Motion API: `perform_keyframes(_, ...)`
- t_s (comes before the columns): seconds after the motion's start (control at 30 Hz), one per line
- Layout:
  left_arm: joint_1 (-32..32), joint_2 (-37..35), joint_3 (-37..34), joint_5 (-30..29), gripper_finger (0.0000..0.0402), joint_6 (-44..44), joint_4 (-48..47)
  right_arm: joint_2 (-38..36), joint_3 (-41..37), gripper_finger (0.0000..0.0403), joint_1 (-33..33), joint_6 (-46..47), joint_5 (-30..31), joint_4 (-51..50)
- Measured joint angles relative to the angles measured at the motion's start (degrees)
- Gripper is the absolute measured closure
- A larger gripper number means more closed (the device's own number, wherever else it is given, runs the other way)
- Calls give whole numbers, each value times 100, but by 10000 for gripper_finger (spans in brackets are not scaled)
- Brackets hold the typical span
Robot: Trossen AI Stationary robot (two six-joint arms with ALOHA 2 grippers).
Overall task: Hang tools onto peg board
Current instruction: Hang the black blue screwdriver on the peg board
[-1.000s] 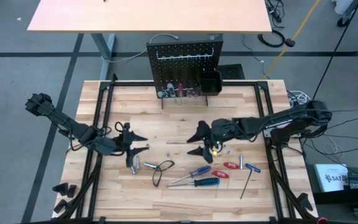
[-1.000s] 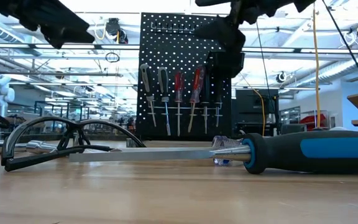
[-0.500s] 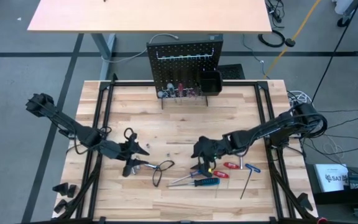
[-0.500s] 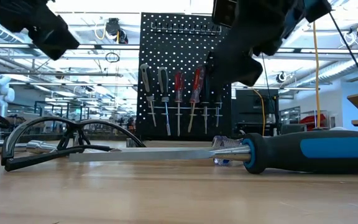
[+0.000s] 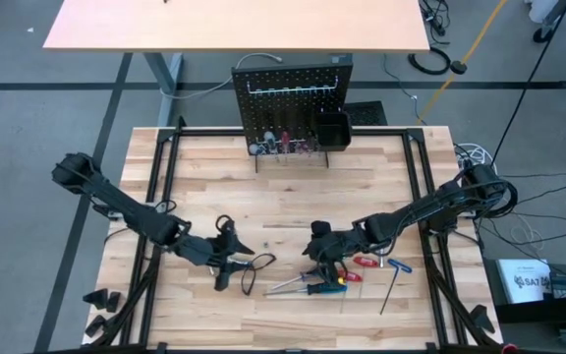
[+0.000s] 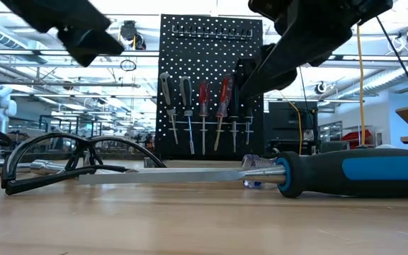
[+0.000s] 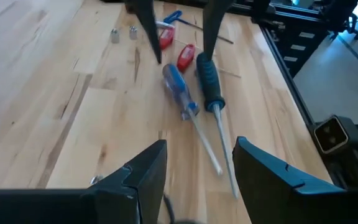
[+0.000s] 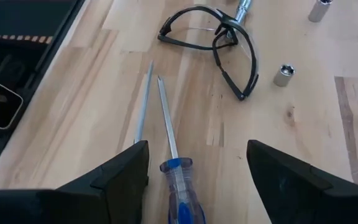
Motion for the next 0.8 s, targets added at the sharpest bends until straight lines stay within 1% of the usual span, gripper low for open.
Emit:
perform_keyframes(0.13, 0, 468, 408, -29, 217, 245, 101, 0, 0, 140, -27, 36, -2, -134)
perform_keyframes(0.3, 0, 839, 709, -93, 217, 387, 117, 0, 0, 140, -37, 239, -150, -558)
perform_keyframes(0.53, 4, 1278, 730, -107, 217, 659, 931, 0, 129, 140, 265, 844, -150, -1366)
perform_keyframes(0.7, 37, 1721, 730, -65, 217, 801, 1398, -2, 133, 140, 587, 1237, -114, -1412)
perform_keyframes(0.8, 82, 1969, 730, 30, 217, 797, 1553, -2, 133, 140, 785, 1422, 125, -1451)
